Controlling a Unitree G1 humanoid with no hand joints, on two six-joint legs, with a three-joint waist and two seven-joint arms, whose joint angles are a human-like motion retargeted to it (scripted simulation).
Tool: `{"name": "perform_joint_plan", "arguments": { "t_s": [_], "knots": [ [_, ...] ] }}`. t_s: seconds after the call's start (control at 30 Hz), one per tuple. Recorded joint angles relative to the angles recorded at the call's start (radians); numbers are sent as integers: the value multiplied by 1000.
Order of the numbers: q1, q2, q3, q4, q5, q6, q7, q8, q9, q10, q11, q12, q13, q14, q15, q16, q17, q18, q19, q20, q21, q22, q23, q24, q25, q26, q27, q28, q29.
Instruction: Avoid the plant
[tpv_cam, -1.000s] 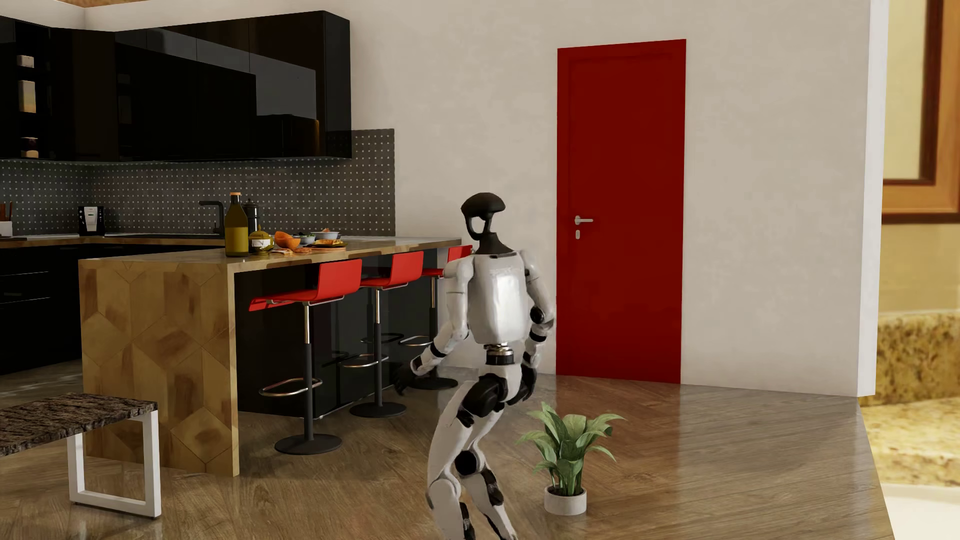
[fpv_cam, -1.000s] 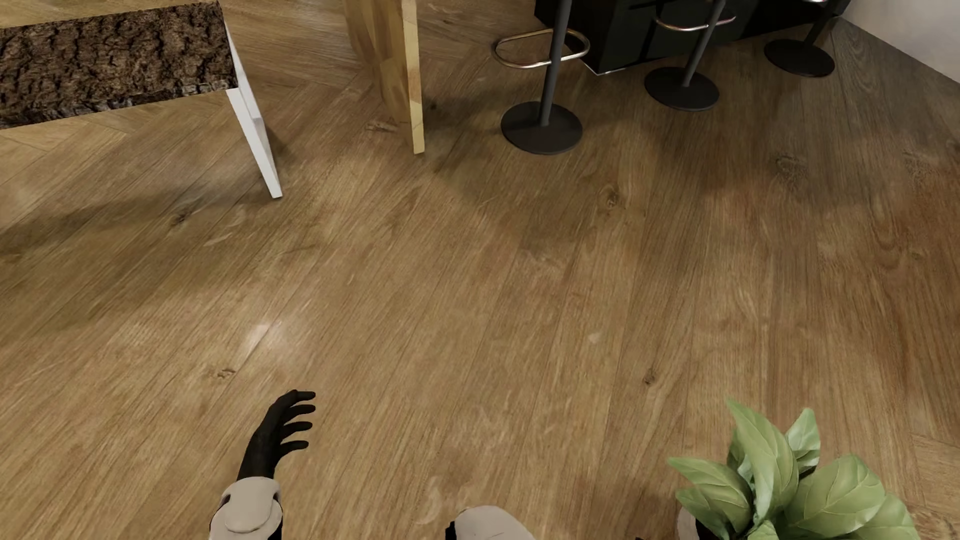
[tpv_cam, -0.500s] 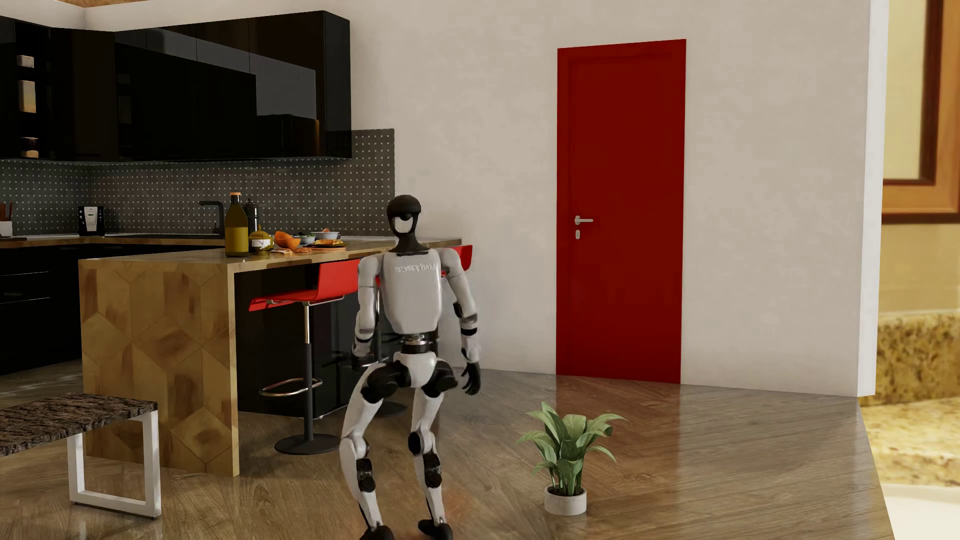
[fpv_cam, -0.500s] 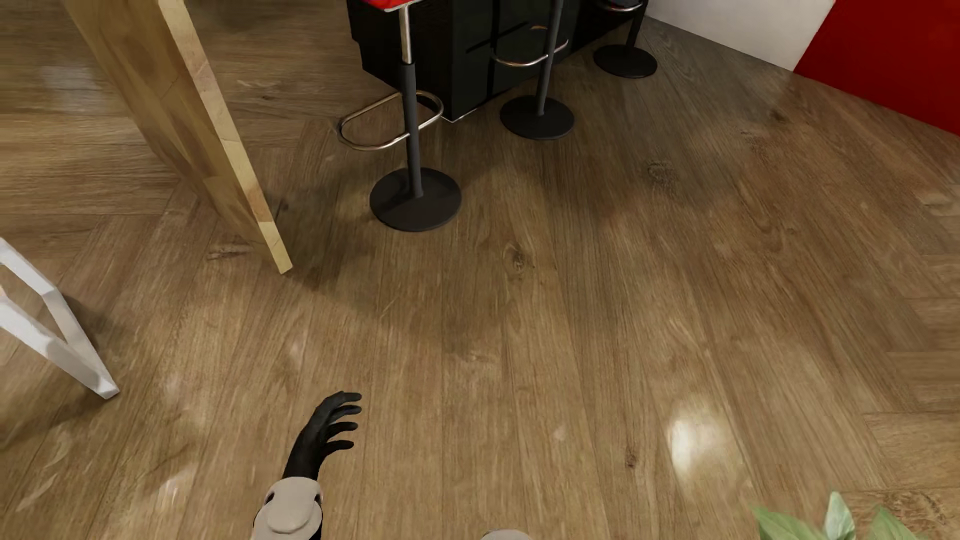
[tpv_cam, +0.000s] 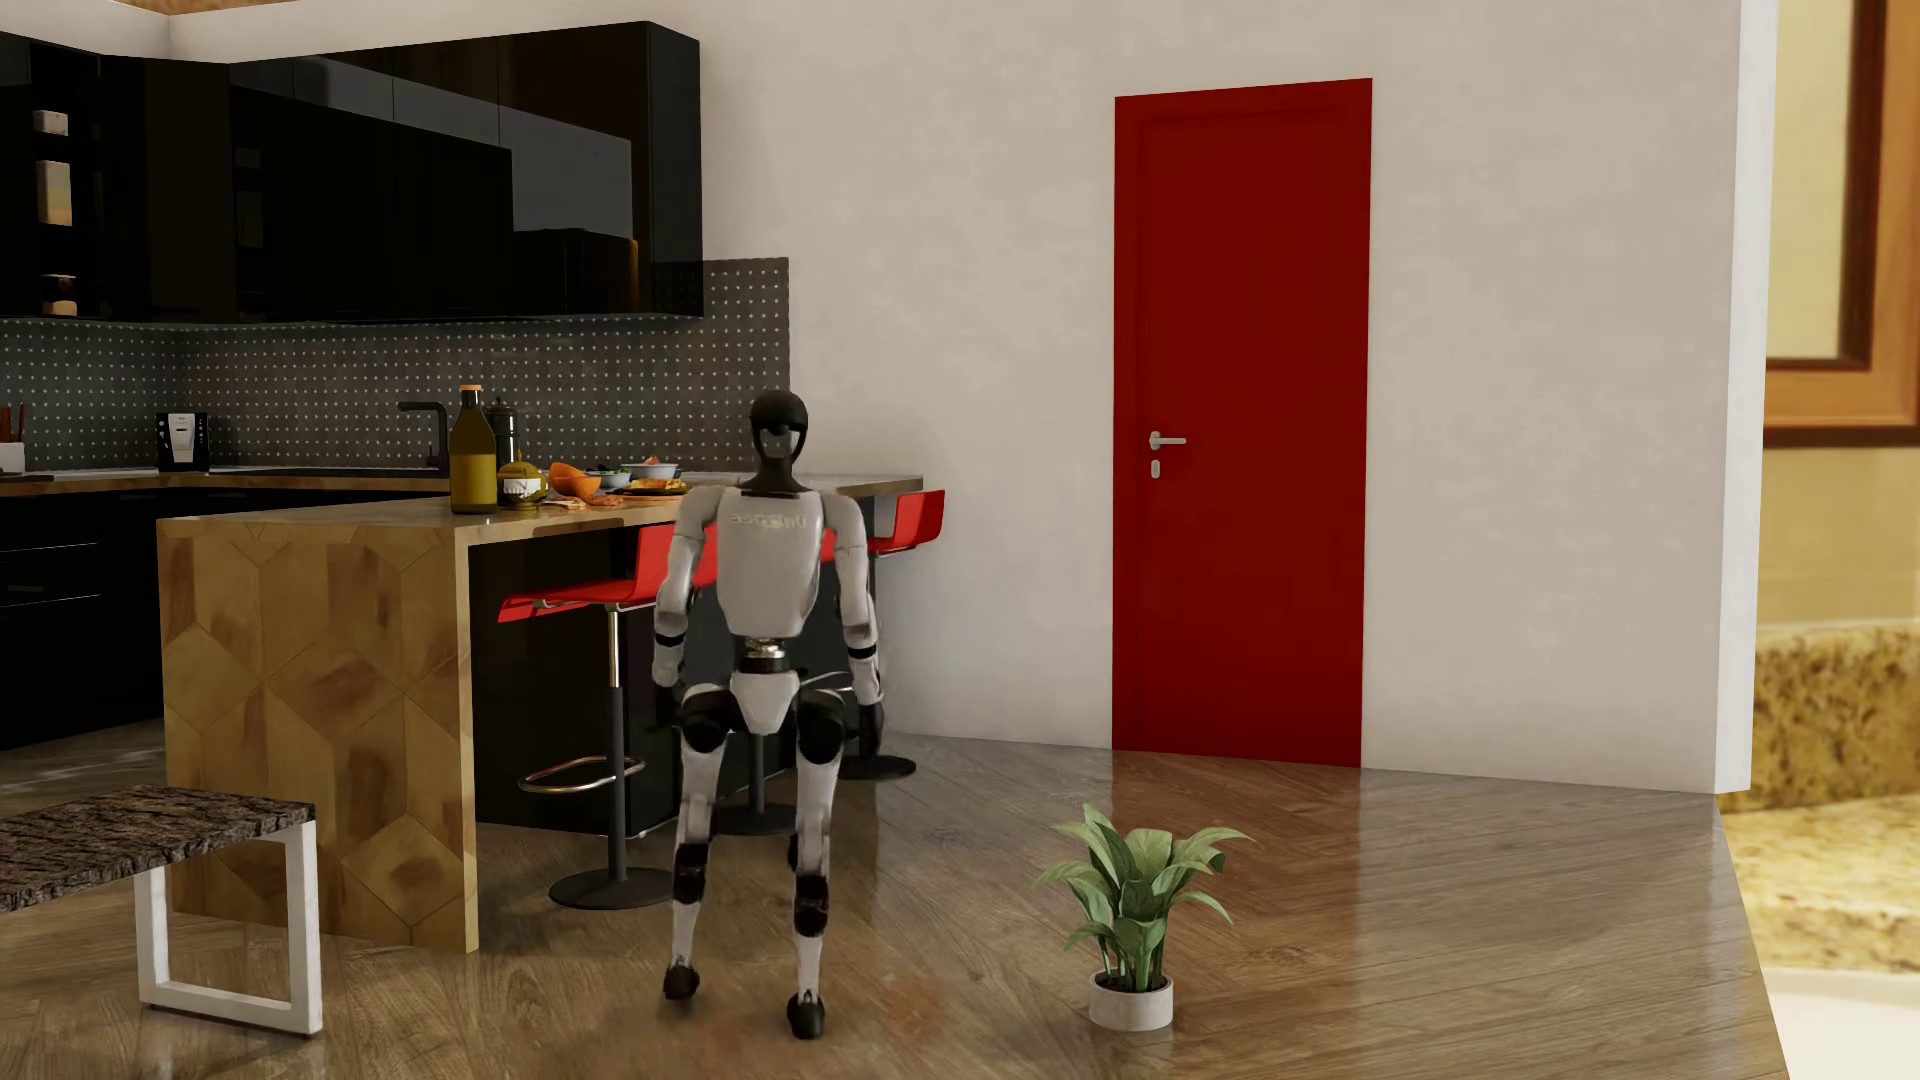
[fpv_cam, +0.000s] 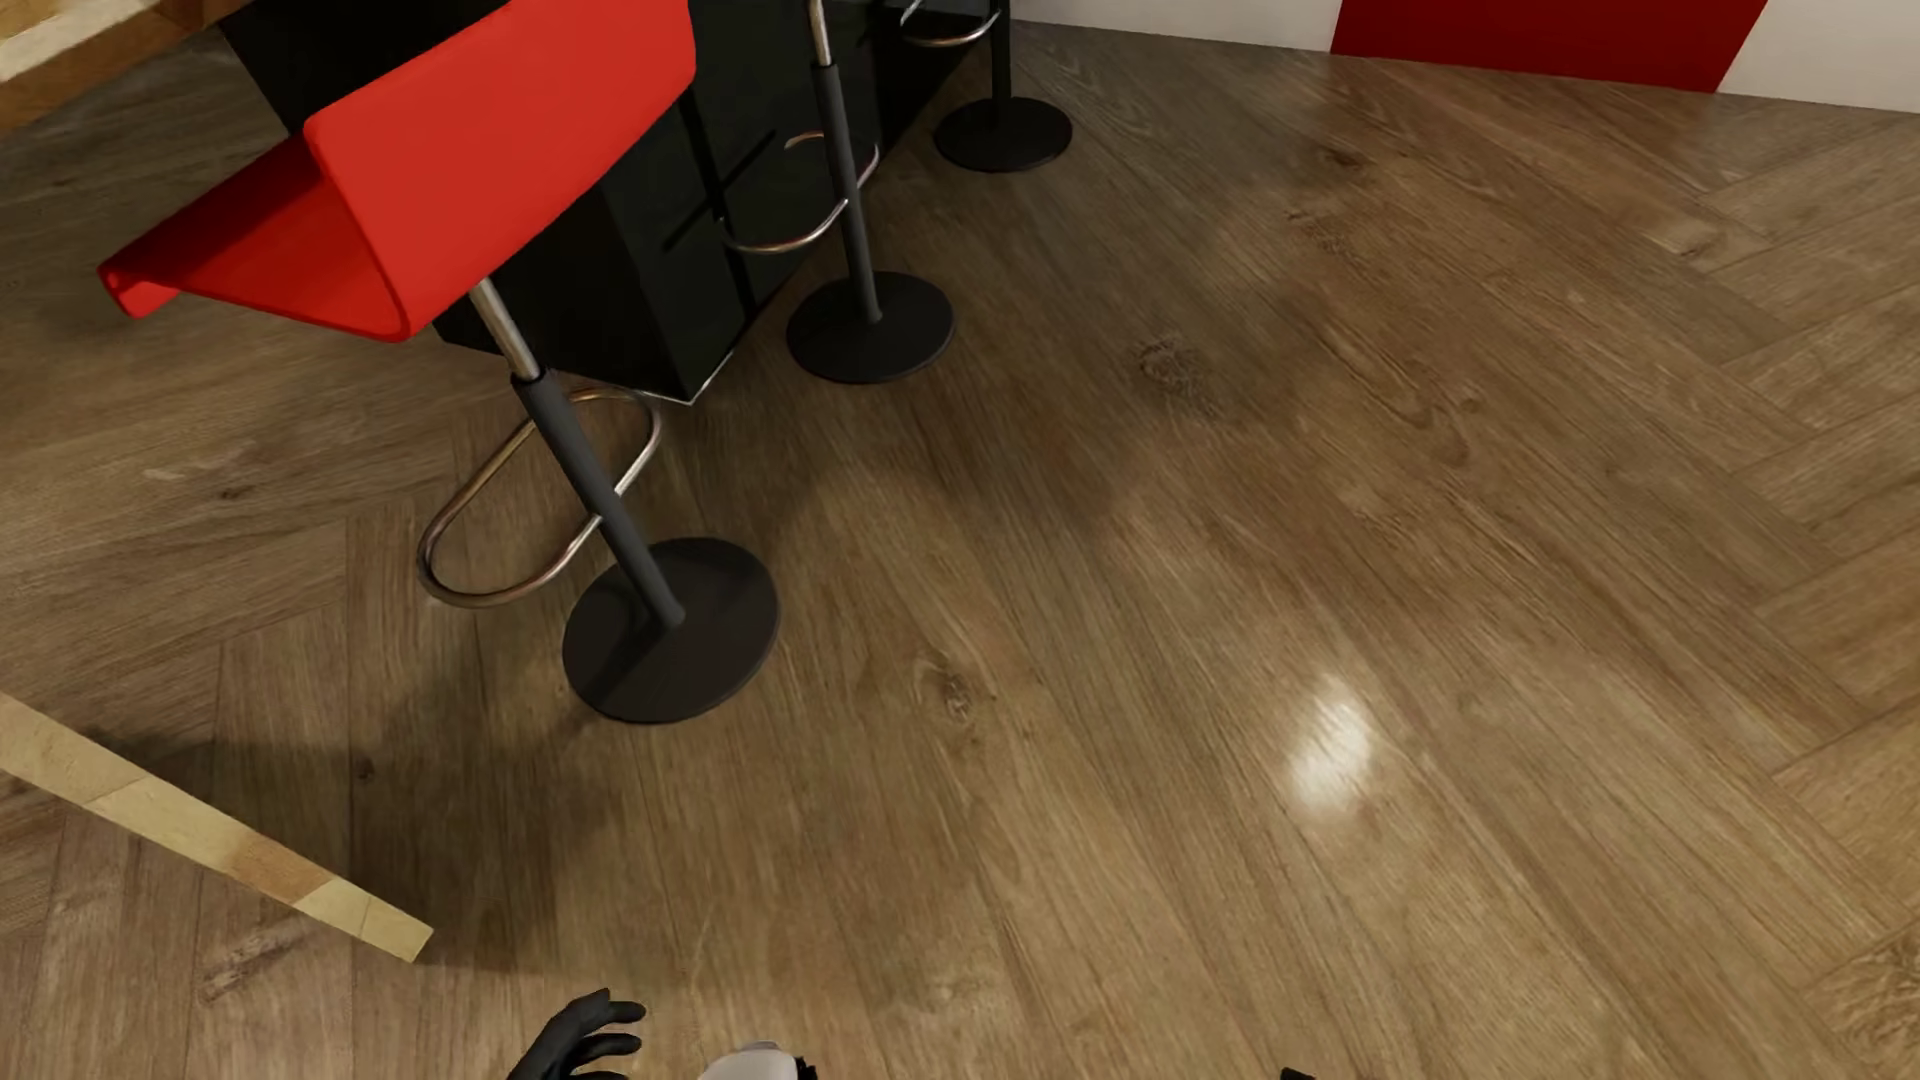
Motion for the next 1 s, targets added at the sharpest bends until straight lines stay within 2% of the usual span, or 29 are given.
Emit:
{"name": "perform_joint_plan", "arguments": {
  "t_s": [0.03,0.07,0.1,0.13,0.17,0.2,0.23,0.27,0.3,0.33,0.4,0.43,0.47,0.5,0.53,0.57,0.6,0.63,0.67,0.7,0.73,0.77,0.8,0.83,0.87,0.9,0.93,0.97,1.0],
  "knots": [
    [-42,56,30,9,16,39,11,31,-2,-63,-24,57,-58,28,-32,24,3,-9,7,24,10,-6,-22,26,-12,62,-2,-27,8],
    [-43,88,33,21,36,79,8,61,0,-229,-8,96,-136,36,-56,30,10,-28,15,46,-10,4,-43,31,-31,94,-3,-35,35],
    [8,47,9,32,14,52,52,57,22,-232,160,62,-148,83,5,64,42,8,14,38,-10,36,-58,6,-43,100,-24,-20,72],
    [68,-19,-12,41,-37,3,110,8,43,-231,292,9,-131,31,99,80,47,103,-12,32,4,5,-21,-29,-45,109,-58,14,124],
    [132,-70,-66,50,-86,-43,145,-59,62,-243,318,-61,-58,-12,138,78,38,115,-12,32,-17,-37,-5,-61,-47,106,-91,62,181],
    [201,-115,-140,66,-98,-89,180,-85,66,-266,281,-128,2,-49,114,63,12,98,13,6,-36,-51,-20,-85,-51,83,-93,117,210],
    [256,-146,-204,82,-99,-128,202,-90,60,-261,189,-187,56,-83,87,25,-13,84,35,-28,-43,-100,-36,-100,-56,72,-85,167,208],
    [232,-137,-222,99,-93,-160,177,-79,42,-113,104,-244,115,-46,36,-36,-26,54,-10,-55,-7,-97,-12,-97,-65,36,-78,195,166],
    [153,-100,-197,73,-63,-159,92,-57,18,42,95,-230,136,70,-1,-56,-36,27,-13,-104,48,-72,86,-78,-68,-8,-69,192,112],
    [90,-43,-147,34,-31,-135,24,-33,15,98,59,-195,126,101,-22,-79,-34,6,-12,-93,46,-52,122,-56,-55,-34,-41,170,65],
    [-10,62,-62,32,22,-71,20,3,29,-64,34,-86,52,21,-62,-24,27,-18,-8,-48,25,-72,-3,-6,4,-38,29,88,-19],
    [-23,40,-47,38,39,-36,31,9,26,-163,152,-42,-8,50,-33,22,42,-21,-2,-7,14,-24,-55,12,30,-60,50,50,-32],
    [25,-32,-71,49,22,-49,67,-6,24,-146,346,-31,-62,-11,114,94,54,74,-17,8,5,46,-17,15,53,-66,41,31,-8],
    [89,-102,-96,43,-20,-84,109,-34,19,-169,443,-48,-51,-47,212,114,44,163,-2,31,8,48,-2,-5,69,-23,20,40,43],
    [167,-154,-124,58,-59,-103,153,-72,13,-211,436,-46,-51,-77,227,83,25,115,-2,21,9,-9,1,-37,73,35,7,65,92],
    [242,-189,-153,71,-87,-112,193,-102,0,-257,365,-76,-30,-108,164,38,19,82,12,-26,-39,-62,-22,-70,63,91,-3,96,134],
    [270,-219,-170,59,-99,-123,180,-81,-19,-258,261,-142,25,-113,126,1,2,106,27,-37,-30,-73,-57,-101,40,109,-19,113,148],
    [248,-194,-149,31,-102,-136,110,-46,-26,-175,153,-220,63,-66,104,-30,-8,89,50,-33,0,-31,15,-124,10,90,-51,114,152],
    [203,-115,-96,7,-89,-129,37,-60,-3,-53,91,-245,45,34,43,-66,-5,67,-13,-20,88,-3,102,-138,-21,48,-64,104,146],
    [150,-74,-39,-21,-82,-106,19,-66,39,-46,83,-210,0,33,37,-35,-15,58,9,-29,102,-18,78,-132,-65,25,-38,81,127],
    [101,-69,17,-41,-78,-69,28,-88,84,-118,142,-163,-32,15,88,6,-12,59,26,-10,79,-30,13,-113,-105,24,-13,54,100],
    [74,-119,67,-67,-76,-26,43,-100,109,-252,284,-135,-50,88,222,25,20,75,70,40,8,18,-63,-85,-139,30,3,29,67],
    [104,-184,69,-79,-72,-30,50,-64,109,-261,379,-94,-52,65,354,58,32,170,97,67,18,31,-71,-60,-160,53,-12,20,47],
    [146,-228,57,-75,-65,-30,61,-26,118,-269,358,-66,-53,25,350,64,20,227,89,87,10,1,-46,-40,-172,90,-43,23,51],
    [160,-263,49,-67,-93,-42,84,19,131,-215,185,-58,-54,36,266,40,34,187,-46,63,-38,-45,-45,-28,-189,123,-70,35,71],
    [112,-241,52,-61,-130,-35,80,30,118,-92,29,-89,-56,94,226,-14,13,124,80,15,-18,-40,11,-18,-210,141,-100,43,92],
    [74,-201,56,-51,-121,-12,57,5,111,-24,19,-107,-74,93,203,-40,-24,71,69,-6,34,-22,49,-16,-212,139,-122,39,106],
    [58,-161,75,-58,-105,1,30,2,106,-61,-9,-93,-87,4,196,-28,-25,30,62,13,25,-36,34,-24,-192,131,-139,21,116],
    [37,-124,104,-57,-97,11,39,-7,99,-95,-29,-106,-53,-39,190,-14,7,2,57,31,10,-66,-17,-39,-156,135,-160,-3,118]
  ]
}}
